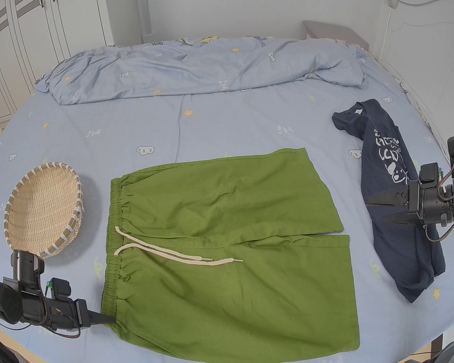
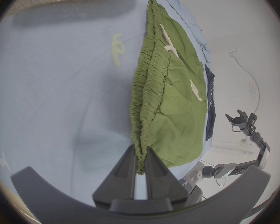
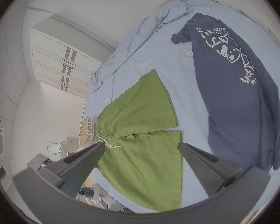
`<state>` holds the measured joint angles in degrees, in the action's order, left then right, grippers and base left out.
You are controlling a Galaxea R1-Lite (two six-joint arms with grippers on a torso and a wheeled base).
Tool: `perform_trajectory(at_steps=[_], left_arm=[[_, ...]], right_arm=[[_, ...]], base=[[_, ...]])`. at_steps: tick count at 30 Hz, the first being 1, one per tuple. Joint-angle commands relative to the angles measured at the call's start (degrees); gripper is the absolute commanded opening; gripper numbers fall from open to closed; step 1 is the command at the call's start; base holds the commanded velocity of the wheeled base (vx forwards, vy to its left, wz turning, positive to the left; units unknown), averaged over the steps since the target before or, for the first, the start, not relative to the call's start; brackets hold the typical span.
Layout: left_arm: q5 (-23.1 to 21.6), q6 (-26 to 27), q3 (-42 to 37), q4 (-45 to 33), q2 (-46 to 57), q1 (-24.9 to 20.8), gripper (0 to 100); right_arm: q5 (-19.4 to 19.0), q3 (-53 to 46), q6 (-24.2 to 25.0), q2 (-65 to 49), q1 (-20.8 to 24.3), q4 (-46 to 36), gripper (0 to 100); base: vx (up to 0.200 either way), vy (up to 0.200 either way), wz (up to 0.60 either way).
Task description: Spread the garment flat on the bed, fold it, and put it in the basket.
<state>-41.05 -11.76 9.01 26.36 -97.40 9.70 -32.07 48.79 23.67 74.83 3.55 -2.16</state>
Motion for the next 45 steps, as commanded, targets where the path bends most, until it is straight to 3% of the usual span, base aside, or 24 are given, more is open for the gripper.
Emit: perform_trajectory(at_steps=[1,7,12,18,23,29,38,45], left_arm=[[2.81,1.66,-3.21,-0.08,4.68,1.11,0],[4.48,3.06,-4.44,0.01,6.79,1.37,0],[4.31,3.77,-5.32,0.01,7.58,0.84,0],[4.04,3.68,-5.58,-0.08,7.75,0.67,0],[4.04,3.68,-5.49,0.01,8.11,0.4,0],[4.04,3.68,-5.58,0.01,8.72,0.32,0],[3.87,3.5,-5.58,0.01,9.6,0.23,0],[3.69,3.41,-5.49,-0.08,9.51,0.32,0]], right_arm=[[-0.09,-0.53,-0.03,-2.23,-1.79,-1.8,100],[-0.18,-5.46,-1.79,-1.53,0.58,-7.33,100],[-0.27,-14.69,-11.46,1.81,0.06,-7.51,100],[-2.47,-22.77,-15.15,2.34,3.22,-7.25,100],[-3.17,-26.11,-19.28,3.4,3.31,-7.16,100],[-3.52,-27.69,-19.81,9.64,4.45,-4.08,100],[-3.43,-32.79,-19.72,18.25,8.32,9.8,100],[-4.75,-33.14,-19.72,18.43,8.85,11.03,100]], base=[[0.0,0.0,0.0],[0.0,0.0,0.0],[0.0,0.0,0.0],[0.0,0.0,0.0],[0.0,0.0,0.0],[0.0,0.0,0.0],[0.0,0.0,0.0],[0.0,0.0,0.0]])
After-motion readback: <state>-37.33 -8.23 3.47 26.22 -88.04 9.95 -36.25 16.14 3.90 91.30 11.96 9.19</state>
